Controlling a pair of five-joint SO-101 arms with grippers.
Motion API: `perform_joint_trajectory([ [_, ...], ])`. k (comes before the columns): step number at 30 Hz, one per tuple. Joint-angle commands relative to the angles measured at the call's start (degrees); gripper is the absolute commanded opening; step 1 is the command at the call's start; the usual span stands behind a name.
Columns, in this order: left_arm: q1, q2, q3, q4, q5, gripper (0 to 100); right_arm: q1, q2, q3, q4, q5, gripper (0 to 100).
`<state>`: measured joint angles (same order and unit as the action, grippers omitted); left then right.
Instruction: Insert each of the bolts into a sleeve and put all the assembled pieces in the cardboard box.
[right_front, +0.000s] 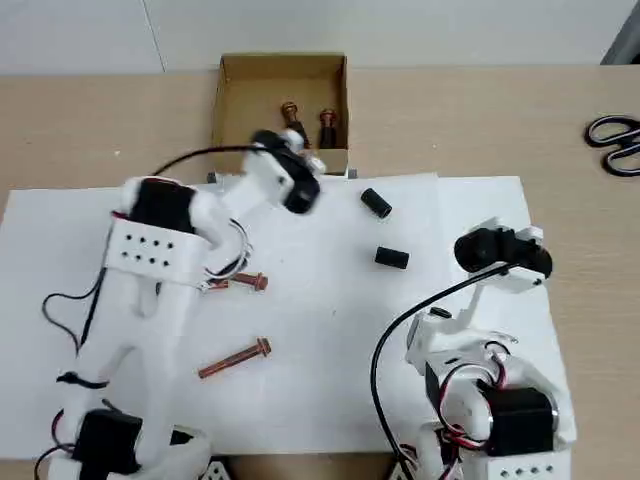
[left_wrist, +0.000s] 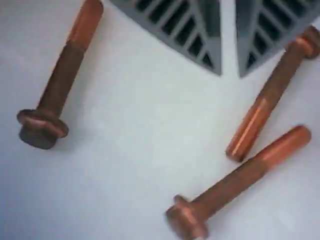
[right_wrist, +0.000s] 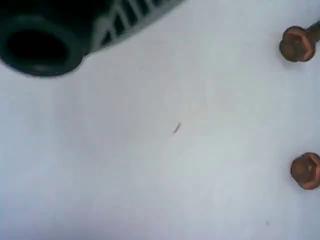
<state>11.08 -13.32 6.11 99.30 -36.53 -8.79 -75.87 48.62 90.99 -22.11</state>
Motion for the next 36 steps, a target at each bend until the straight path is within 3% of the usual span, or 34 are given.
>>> perform_joint_trajectory([
  [1, 3.3, -0.1, -0.4, 0.1, -4.5, 1, 0.0, -0.5, -0.4, -1.2, 0.8, 0.2],
  [6, 6.3, -0.2, 6.7, -1.8, -12.7, 1, 0.0, -0.5, -0.4, -2.9, 3.6, 0.2],
  [15, 5.4, -0.1, 19.2, -15.4, -26.6, 1, 0.1, -0.5, 7.7, -8.7, 8.1, 0.2],
  [21, 0.0, 3.5, 21.2, -23.6, -28.5, 7, 0.1, -0.5, 7.9, -8.7, 8.1, 0.2],
  [36, -2.5, 20.9, 9.0, -23.4, -28.8, 9, 0.4, -0.4, 8.1, -9.2, 8.1, 0.2],
])
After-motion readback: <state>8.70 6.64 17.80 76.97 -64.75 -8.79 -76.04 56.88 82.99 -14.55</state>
